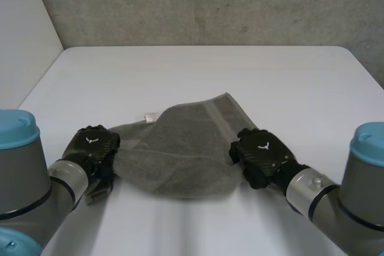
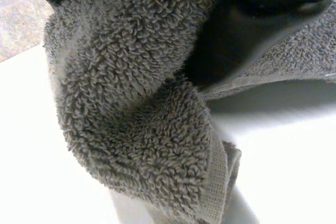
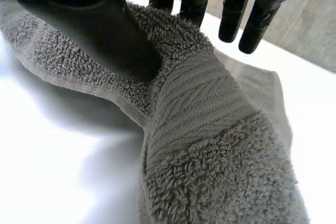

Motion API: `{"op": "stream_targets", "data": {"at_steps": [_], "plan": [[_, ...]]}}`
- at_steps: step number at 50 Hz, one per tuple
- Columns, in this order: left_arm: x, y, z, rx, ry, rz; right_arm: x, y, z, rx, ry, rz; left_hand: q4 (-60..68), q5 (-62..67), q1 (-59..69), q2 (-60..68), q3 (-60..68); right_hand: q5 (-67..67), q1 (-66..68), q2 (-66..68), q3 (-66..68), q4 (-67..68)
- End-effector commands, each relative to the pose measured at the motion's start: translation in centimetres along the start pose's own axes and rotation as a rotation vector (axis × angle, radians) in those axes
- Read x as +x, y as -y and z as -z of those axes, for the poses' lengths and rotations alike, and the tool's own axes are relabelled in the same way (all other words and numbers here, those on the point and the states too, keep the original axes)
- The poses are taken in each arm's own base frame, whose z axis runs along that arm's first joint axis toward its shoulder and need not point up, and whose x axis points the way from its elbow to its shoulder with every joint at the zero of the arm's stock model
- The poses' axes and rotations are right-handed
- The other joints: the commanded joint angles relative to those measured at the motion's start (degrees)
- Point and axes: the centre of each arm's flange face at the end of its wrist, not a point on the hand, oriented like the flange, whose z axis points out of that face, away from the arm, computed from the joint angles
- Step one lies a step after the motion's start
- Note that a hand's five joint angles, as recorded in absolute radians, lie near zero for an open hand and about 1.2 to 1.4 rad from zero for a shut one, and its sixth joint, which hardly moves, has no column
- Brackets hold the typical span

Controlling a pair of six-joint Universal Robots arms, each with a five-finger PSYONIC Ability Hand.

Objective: Fold the towel.

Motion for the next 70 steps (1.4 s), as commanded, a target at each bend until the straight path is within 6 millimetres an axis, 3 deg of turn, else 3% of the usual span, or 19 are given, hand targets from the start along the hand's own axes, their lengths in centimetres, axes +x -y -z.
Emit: {"op": "stream_targets", "data": {"at_steps": [1, 9, 13, 14, 16, 17, 18, 19, 20, 21, 25, 29, 34, 41, 44, 49, 53, 60, 70], "plan": [[0.8, -0.4, 1.6, -0.024, -0.097, 0.003, 1.4, 2.0, 2.2, -0.048, -0.005, 0.029, -3.36, 4.28, 4.37, 4.99, -2.95, 3.4, 5.02, 6.94, -2.47, -4.37], [0.3, 0.9, -1.0, 0.005, -0.124, 0.006, 2.4, 3.4, 0.2, -0.061, 0.082, 0.121, -3.36, 4.28, 4.37, 4.99, -2.95, 3.4, 5.02, 6.94, -2.47, -4.37], [-0.3, 3.2, -4.1, 0.066, -0.112, 0.005, 4.9, 7.9, -3.0, 0.08, 0.033, 0.159, -3.36, 4.28, 4.37, 4.99, -2.95, 3.4, 5.02, 6.94, -2.47, -4.37], [-0.6, 5.1, -5.3, 0.121, -0.1, -0.005, 5.0, 7.9, -3.0, 0.081, 0.032, 0.159, -3.36, 4.28, 4.37, 4.99, -2.95, 3.4, 5.02, 6.94, -2.47, -4.37], [-0.8, 7.4, -6.0, 0.194, -0.093, -0.013, 6.5, 14.0, -3.5, 0.269, -0.037, 0.178, -3.36, 4.28, 4.37, 4.99, -2.95, 3.4, 5.02, 6.94, -2.47, -4.37], [-1.2, 10.2, -6.1, 0.281, -0.08, -0.013, 6.5, 14.1, -3.5, 0.27, -0.038, 0.178, -3.36, 4.28, 4.37, 4.99, -2.95, 3.4, 5.02, 6.94, -2.47, -4.37], [-1.6, 13.0, -5.5, 0.372, -0.071, -0.021, 7.2, 17.4, -2.9, 0.382, -0.081, 0.177, -3.36, 4.28, 4.37, 4.99, -2.95, 3.4, 5.02, 6.94, -2.47, -4.37], [-1.6, 13.0, -5.5, 0.373, -0.071, -0.021, 7.8, 20.8, -1.6, 0.51, -0.13, 0.176, -3.36, 4.28, 4.37, 4.99, -2.95, 3.4, 5.02, 6.94, -2.47, -4.37], [-1.9, 15.8, -4.4, 0.472, -0.062, -0.029, 7.8, 20.9, -1.6, 0.512, -0.13, 0.176, -3.36, 4.28, 4.37, 4.99, -2.95, 3.4, 5.02, 6.94, -2.47, -4.37], [-2.8, 18.4, -2.7, 0.574, -0.043, -0.032, 8.3, 23.5, -0.1, 0.626, -0.177, 0.172, -3.36, 4.28, 4.37, 4.99, -2.95, 3.4, 5.02, 6.94, -2.47, -4.37], [-3.7, 22.3, 0.8, 0.766, -0.021, -0.047, 8.7, 26.2, 2.0, 0.773, -0.217, 0.166, -3.36, 4.28, 4.37, 4.99, -2.95, 3.4, 5.02, 6.94, -2.47, -4.37], [-3.3, 21.9, 1.2, 0.823, -0.051, -0.052, 8.2, 25.2, 2.1, 0.75, -0.198, 0.153, -3.36, 4.28, 4.37, 4.99, -2.95, 3.4, 5.02, 6.94, -2.47, -4.37], [-3.0, 19.5, -0.1, 0.758, -0.08, -0.056, 6.7, 19.7, 1.0, 0.572, -0.136, 0.142, -3.36, 4.28, 4.37, 4.99, -2.95, 3.4, 5.02, 6.94, -2.47, -4.37], [-2.2, 10.2, -3.5, 0.466, -0.162, -0.027, 6.3, 14.5, 0.1, 0.41, -0.127, 0.17, -3.36, 4.28, 4.37, 4.99, -2.95, 3.4, 5.02, 6.94, -2.47, -4.37], [-1.6, 8.3, -3.9, 0.409, -0.196, -0.019, 5.6, 10.7, -0.2, 0.303, -0.101, 0.153, -3.36, 3.13, 3.22, 3.83, -2.95, 3.4, 5.02, 6.94, -2.47, -4.37], [0.0, 2.6, -4.5, 0.224, -0.264, 0.01, 3.1, 4.4, -1.0, 0.127, 0.003, 0.113, -3.36, -28.4, -28.31, -27.69, -2.95, 3.4, 5.02, 6.94, -2.47, -4.37], [0.5, 0.8, -4.7, 0.161, -0.275, -0.021, 1.8, 1.3, -1.5, 0.029, 0.059, 0.123, -3.36, -39.05, -38.97, -38.35, -2.95, 3.4, 5.02, 6.94, -2.47, -4.37], [0.7, -0.5, -4.4, 0.09, -0.281, -0.123, 1.9, 0.7, -1.8, 0.008, 0.053, 0.133, -3.36, -61.59, -61.5, -60.88, -2.95, -11.68, -10.06, -8.14, -2.47, -4.37], [-0.7, 1.1, -5.0, 0.115, -0.196, -0.149, 2.0, 1.2, -2.0, 0.026, 0.047, 0.135, -3.36, -62.64, -62.55, -61.94, -2.95, -22.44, -20.82, -18.9, -2.47, -4.37]]}}
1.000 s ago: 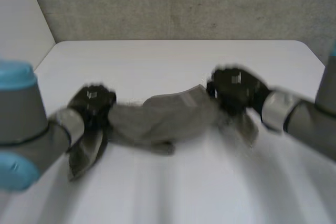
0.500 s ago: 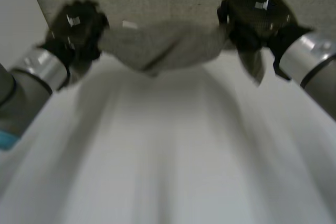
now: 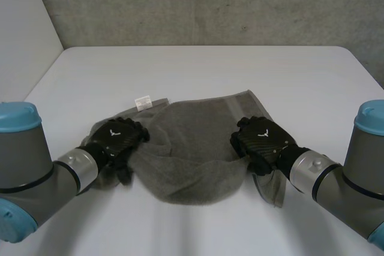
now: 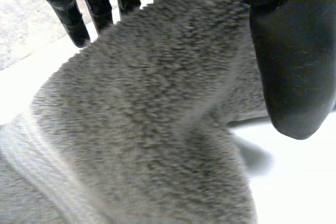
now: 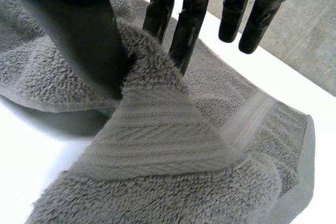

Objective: Fold the towel.

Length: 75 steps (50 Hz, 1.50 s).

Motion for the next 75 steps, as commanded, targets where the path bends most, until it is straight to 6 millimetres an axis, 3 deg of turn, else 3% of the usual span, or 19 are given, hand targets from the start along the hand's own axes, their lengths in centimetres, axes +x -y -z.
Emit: {"op": "stream_targets", "data": {"at_steps": [1, 10, 17, 25, 31, 36, 41, 44, 49, 57, 66, 75], "plan": [[-1.4, 1.3, -0.4, 0.028, 0.071, -0.022, 0.2, 0.4, 0.0, 0.014, -0.005, 0.001, -3.36, -1.92, -7.2, -4.42, -2.95, -2.19, -2.23, -4.11, -2.47, -4.37], [-3.0, 3.6, -1.4, 0.102, 0.11, -0.044, 0.2, 0.4, 0.0, 0.013, -0.006, 0.0, -3.36, -1.76, -7.04, -4.25, -2.95, -2.53, -2.57, -4.45, -2.47, -4.37], [-5.2, 5.7, -4.3, 0.172, 0.147, -0.062, 0.2, 0.4, -0.1, 0.018, -0.006, 0.002, -3.36, -1.25, -6.53, -3.75, -2.95, -2.53, -2.57, -4.45, -2.47, -4.37], [-6.5, 5.0, -7.5, 0.166, 0.181, -0.064, 0.2, 0.4, -0.1, 0.016, -0.007, 0.002, -3.36, -0.91, -6.19, -3.41, -2.95, -2.53, -2.57, -4.45, -2.47, -4.37], [-6.6, 4.7, -7.6, 0.152, 0.195, -0.058, 0.2, 0.3, -0.2, 0.013, -0.006, 0.0, -3.36, -1.25, -6.53, -3.75, -2.95, -2.53, -2.57, -4.45, -2.47, -4.37], [-5.9, 3.6, -6.8, 0.097, 0.175, -0.038, 0.1, 0.1, -0.2, 0.007, -0.002, -0.003, -3.36, -1.76, -7.04, -4.25, -2.95, -2.53, -2.57, -4.45, -2.47, -4.37], [-6.7, 4.7, -3.2, 0.094, 0.205, -0.024, 0.1, 0.0, -0.2, 0.006, -0.001, -0.003, -3.36, -1.92, -7.2, -4.42, -2.95, -2.53, -2.57, -4.45, -2.47, -4.37], [-6.6, 5.0, -2.4, 0.098, 0.211, -0.026, 0.1, 0.0, -0.2, 0.006, -0.001, -0.003, -3.36, -1.92, -7.2, -4.42, -2.95, -2.53, -2.57, -4.45, -2.47, -4.37], [-6.0, 6.0, 0.4, 0.122, 0.224, -0.033, 0.0, 0.0, -0.2, 0.005, 0.001, -0.003, -3.36, -3.44, -8.72, -5.93, -2.95, -2.53, -2.57, -4.45, -2.47, -4.37], [-4.5, 5.3, 3.1, 0.08, 0.209, -0.018, -0.2, -0.1, -0.1, 0.001, 0.006, -0.005, -3.36, -2.77, -8.05, -5.27, -2.95, -2.86, -2.9, -4.79, -2.47, -4.37], [-2.6, 2.0, 4.4, -0.036, 0.182, 0.019, -0.2, -0.1, -0.1, -0.001, 0.003, -0.005, -3.36, -0.08, -5.36, -2.57, -2.95, -3.03, -3.07, -4.96, -2.47, -4.37], [-3.1, 0.6, 3.6, -0.082, 0.238, 0.031, -0.3, -0.3, -0.1, -0.006, 0.005, -0.008, -3.36, 0.26, -5.02, -2.23, -2.95, -3.03, -3.07, -4.96, -2.47, -4.37]]}}
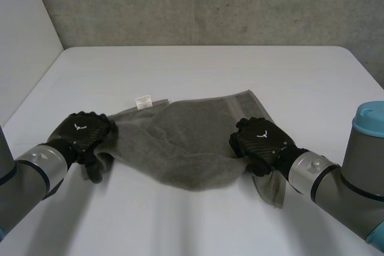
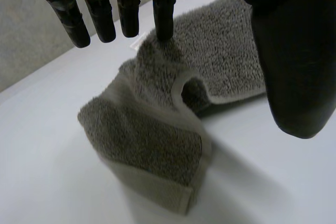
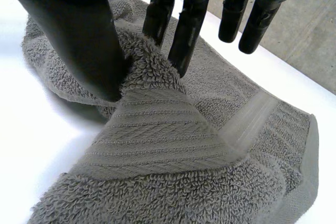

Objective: Fold the towel.

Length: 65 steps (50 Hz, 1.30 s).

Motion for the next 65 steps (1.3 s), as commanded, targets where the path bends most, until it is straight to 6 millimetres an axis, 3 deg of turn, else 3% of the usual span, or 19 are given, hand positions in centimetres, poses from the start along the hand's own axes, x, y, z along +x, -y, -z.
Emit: {"op": "stream_targets", "data": {"at_steps": [1, 16, 30, 33, 37, 45, 54, 56, 65], "plan": [[-0.3, -1.0, -1.3, -0.024, 0.05, -0.002, -0.1, -0.1, 0.0, -0.003, 0.001, -0.002, -3.36, 1.42, -1.88, -0.02, -2.95, -0.35, -0.66, -2.79, -2.47, -4.37], [-0.9, -1.1, -5.6, 0.004, 0.111, 0.001, -0.3, -0.5, 0.1, -0.016, 0.007, -0.009, -3.36, 5.79, 2.5, 4.35, -2.95, -0.51, -0.82, -2.96, -2.47, -4.37], [0.6, 0.4, -5.7, 0.055, 0.072, 0.034, -0.3, -0.6, 0.1, -0.018, 0.008, -0.01, -3.36, 8.32, 5.02, 6.88, -2.95, -0.68, -0.99, -3.13, -2.47, -4.37], [0.7, 0.4, -6.0, 0.056, 0.069, 0.031, -0.4, -0.7, 0.1, -0.023, 0.01, -0.013, -3.36, 13.37, 10.07, 11.93, -2.95, -1.02, -1.33, -3.46, -2.47, -4.37], [0.8, -0.3, -7.2, 0.037, 0.063, 0.032, -0.4, -0.8, 0.1, -0.028, 0.009, -0.015, -3.36, 32.13, 28.83, 30.69, -2.95, -2.19, -2.5, -4.64, -2.47, -4.37], [0.1, -0.5, -8.6, 0.031, 0.107, 0.031, -0.1, -0.8, 0.2, -0.034, -0.001, -0.023, -3.36, 40.11, 36.81, 38.67, -2.95, -4.22, -4.52, -6.66, -2.47, -4.37], [-0.1, -0.4, -8.3, 0.029, 0.111, 0.032, 0.0, -0.9, 0.3, -0.037, -0.004, -0.027, -3.36, 31.03, 27.73, 29.59, -2.95, -4.72, -5.03, -7.17, -2.47, -4.37], [-0.2, -0.2, -7.6, 0.026, 0.112, 0.032, 0.0, -0.9, 0.3, -0.036, -0.004, -0.026, -3.36, 19.49, 16.19, 18.05, -2.95, -4.72, -5.03, -7.17, -2.47, -4.37], [-1.0, 0.8, -4.7, 0.056, 0.127, 0.042, 0.0, -0.8, 0.3, -0.036, -0.003, -0.026, -3.36, 11.19, 7.89, 9.75, -2.95, -4.89, -5.2, -7.34, -2.47, -4.37]]}}
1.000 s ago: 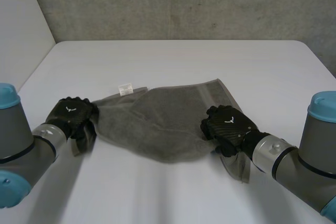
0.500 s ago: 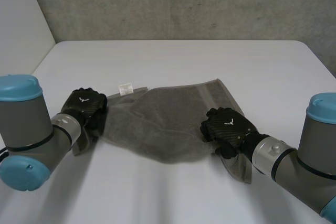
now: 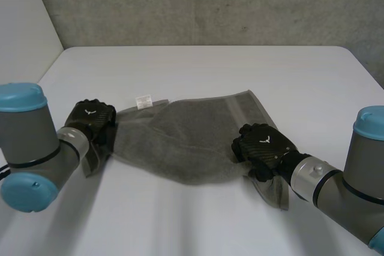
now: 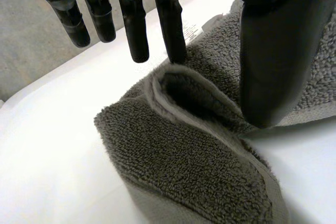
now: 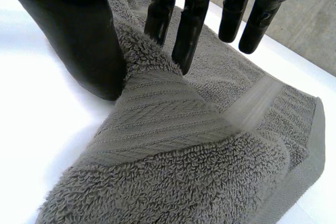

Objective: Fold the towel.

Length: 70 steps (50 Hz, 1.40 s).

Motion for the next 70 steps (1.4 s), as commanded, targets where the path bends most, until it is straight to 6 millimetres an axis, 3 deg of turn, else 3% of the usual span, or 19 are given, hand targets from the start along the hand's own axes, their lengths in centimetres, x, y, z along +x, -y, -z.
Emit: {"op": "stream_targets", "data": {"at_steps": [1, 6, 12, 29, 41, 43, 48, 55, 64, 70], "plan": [[-0.8, 0.7, 2.0, 0.018, 0.007, 0.008, 0.0, 0.0, 0.0, 0.001, 0.001, 0.0, -3.36, -2.98, -5.57, -4.77, -2.95, -0.5, -1.04, -2.67, -2.47, -4.37], [-1.6, 0.5, 2.7, 0.017, 0.007, 0.019, 0.0, 0.0, 0.0, 0.001, 0.001, 0.002, -3.36, -2.98, -5.57, -4.77, -2.95, -0.66, -1.2, -2.84, -2.47, -4.37], [-2.5, 0.3, 2.2, 0.013, 0.032, 0.027, -0.1, 0.0, 0.0, 0.0, 0.004, 0.002, -3.36, -2.31, -4.9, -4.1, -2.95, -0.67, -1.2, -2.84, -2.47, -4.37], [-1.7, -0.7, 0.2, -0.013, 0.013, 0.019, -0.2, -0.1, 0.1, -0.004, 0.006, -0.001, -3.36, 5.43, 2.84, 3.64, -2.95, -0.67, -1.2, -2.84, -2.47, -4.37], [-1.7, -0.3, -1.0, 0.004, 0.008, 0.028, 0.1, -0.1, 0.1, -0.007, -0.005, -0.004, -3.36, 39.41, 36.82, 37.62, -2.95, -5.85, -6.39, -8.02, -2.47, -4.37], [-1.6, -0.3, -1.0, 0.005, 0.005, 0.031, 0.1, -0.1, 0.2, -0.008, -0.007, -0.006, -3.36, 51.95, 49.36, 50.16, -2.95, -10.76, -11.3, -12.93, -2.47, -4.37], [-1.6, -0.3, -0.7, 0.004, 0.005, 0.031, 1.3, 0.6, 1.2, -0.023, -0.044, -0.086, -3.36, 52.0, 49.42, 50.21, -2.95, -29.23, -29.77, -31.41, -2.47, -4.37], [-1.8, 0.4, -0.3, 0.026, 0.01, 0.033, 1.5, 1.0, 2.7, -0.031, -0.064, -0.146, -3.36, 52.0, 49.42, 50.21, -2.95, -37.99, -38.53, -40.16, -2.47, -4.37], [-2.1, 1.3, 0.1, 0.05, 0.015, 0.063, -0.1, -0.6, 4.1, -0.071, -0.057, -0.194, -3.36, 52.0, 49.42, 50.21, -2.95, -35.15, -35.69, -37.33, -2.47, -4.37], [-2.6, 1.9, -0.1, 0.063, 0.026, 0.12, -0.4, -1.4, 3.9, -0.052, -0.067, -0.197, -3.36, 52.0, 49.42, 50.21, -2.95, -28.78, -29.32, -30.95, -2.47, -4.37]]}}
